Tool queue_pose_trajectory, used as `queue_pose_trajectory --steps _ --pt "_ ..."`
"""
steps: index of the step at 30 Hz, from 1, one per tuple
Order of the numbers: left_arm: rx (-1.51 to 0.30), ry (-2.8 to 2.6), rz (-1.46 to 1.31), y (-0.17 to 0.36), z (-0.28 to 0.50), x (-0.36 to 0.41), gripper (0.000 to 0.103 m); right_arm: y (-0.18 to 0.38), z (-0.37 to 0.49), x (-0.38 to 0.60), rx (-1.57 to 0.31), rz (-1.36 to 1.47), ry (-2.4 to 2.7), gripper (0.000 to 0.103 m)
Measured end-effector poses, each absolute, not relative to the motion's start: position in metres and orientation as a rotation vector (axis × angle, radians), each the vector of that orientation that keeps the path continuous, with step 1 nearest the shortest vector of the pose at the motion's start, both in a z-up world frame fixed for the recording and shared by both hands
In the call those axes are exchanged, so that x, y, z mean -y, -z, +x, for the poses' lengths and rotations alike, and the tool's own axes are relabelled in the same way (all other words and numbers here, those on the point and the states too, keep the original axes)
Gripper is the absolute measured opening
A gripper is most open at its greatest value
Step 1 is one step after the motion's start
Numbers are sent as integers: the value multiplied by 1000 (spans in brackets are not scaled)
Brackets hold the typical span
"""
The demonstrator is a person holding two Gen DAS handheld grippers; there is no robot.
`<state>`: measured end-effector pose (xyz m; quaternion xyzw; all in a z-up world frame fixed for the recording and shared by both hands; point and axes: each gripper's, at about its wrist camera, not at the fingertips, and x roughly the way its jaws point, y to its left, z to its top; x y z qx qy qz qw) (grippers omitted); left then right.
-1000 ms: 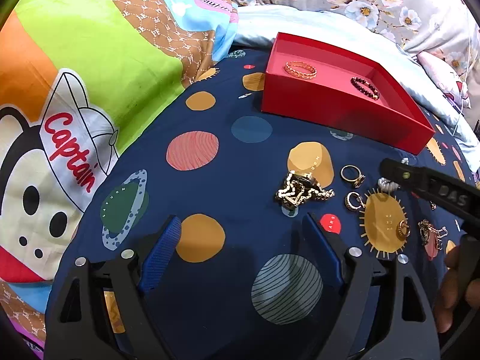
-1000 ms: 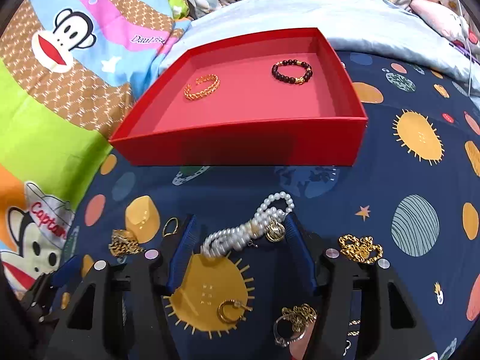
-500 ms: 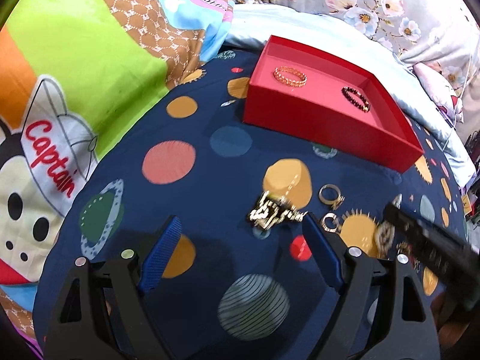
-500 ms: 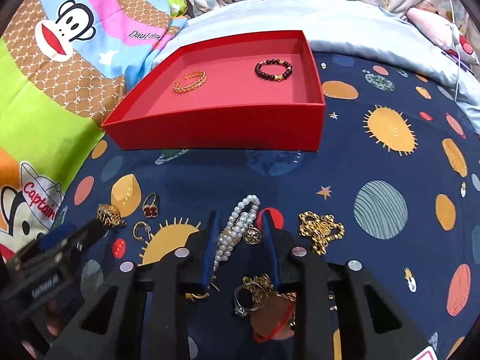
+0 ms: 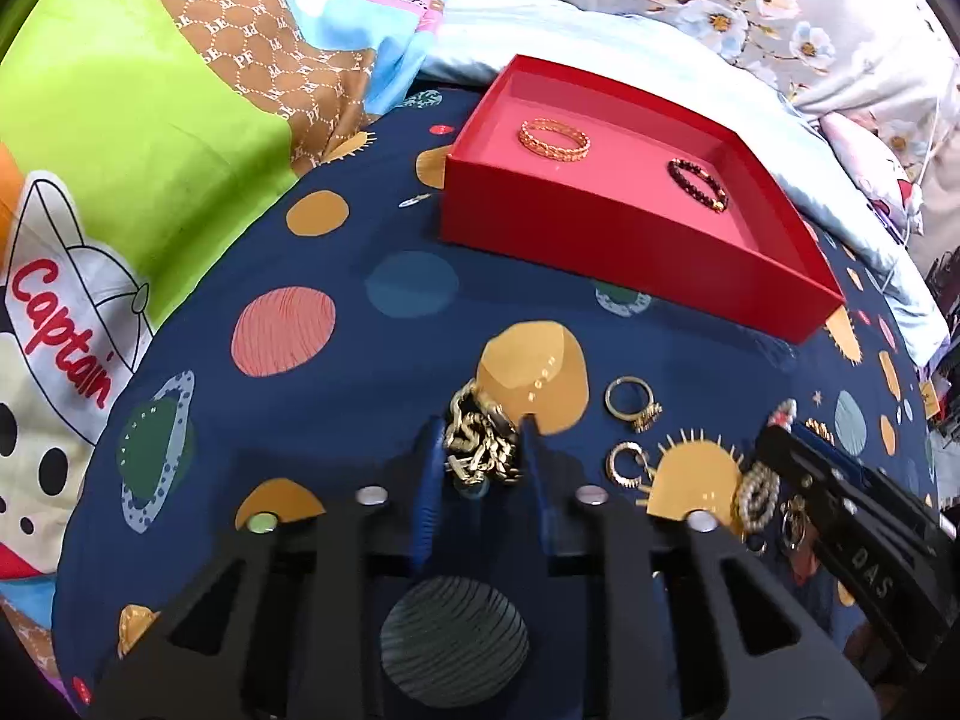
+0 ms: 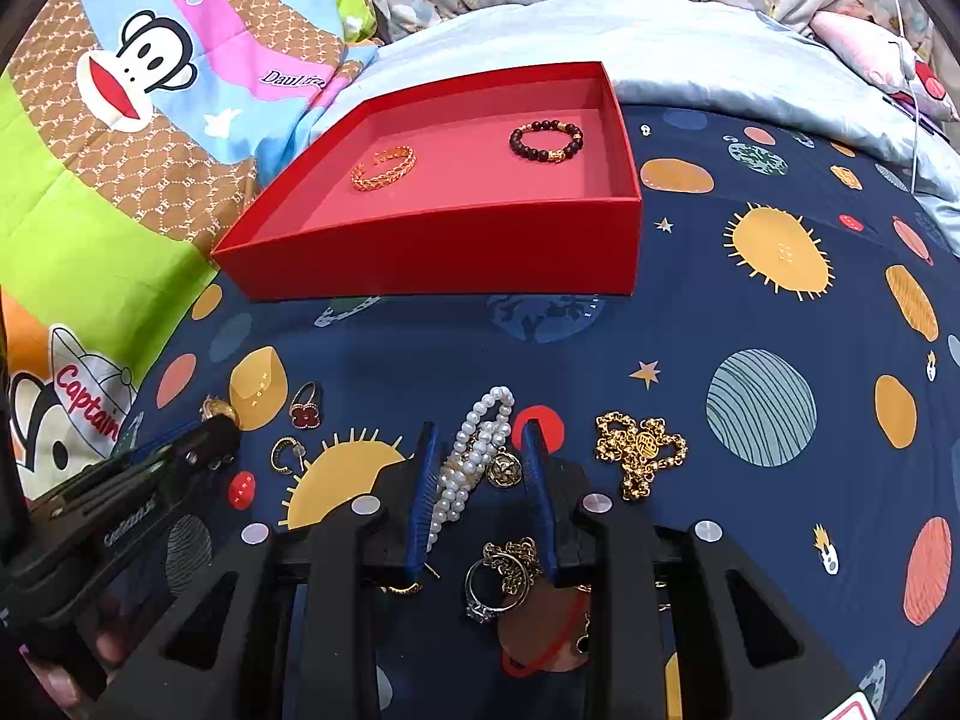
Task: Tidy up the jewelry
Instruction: 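Grasp the pearl bracelet with the right tool while the left tool grasps the gold link watch, then lift the pearl bracelet and gold watch and carry them toward the red tray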
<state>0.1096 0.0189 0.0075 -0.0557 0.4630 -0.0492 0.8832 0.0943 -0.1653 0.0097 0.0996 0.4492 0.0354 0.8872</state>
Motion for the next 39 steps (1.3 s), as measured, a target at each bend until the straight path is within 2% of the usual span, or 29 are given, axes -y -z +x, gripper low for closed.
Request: queue_pose_trajectory --steps 3,5,18,20,25,27,29,31,34,36,39 --pt "-955 114 -107 -7 105 -19 20 -10 94 164 -932 198 -74 26" --pt "-956 120 -107 -8 104 -19 15 -11 94 163 -932 194 -75 26" --pt "-931 143 -121 -21 96 -20 15 -19 84 163 -914 200 -85 18" --pt "-925 145 -113 -24 95 -20 15 -21 81 163 -907 197 -91 0" --pt "-912 142 -112 -33 91 -19 15 -23 78 165 -905 197 -104 0" --pt "-910 141 -112 -34 90 -19 15 -22 76 167 -919 214 -111 1" --pt "-911 138 -111 -34 90 -18 15 -21 75 170 -927 242 -114 15" --pt "-916 136 -110 -33 89 -18 15 -20 76 170 -929 245 -104 22" --pt "-922 138 -109 -31 90 -17 15 -15 84 168 -951 239 -93 22" --pt "-925 139 -109 -30 90 -17 15 -11 88 167 -964 250 -101 29" --pt "-927 144 -110 -29 93 -16 15 -9 92 161 -962 219 -95 30"
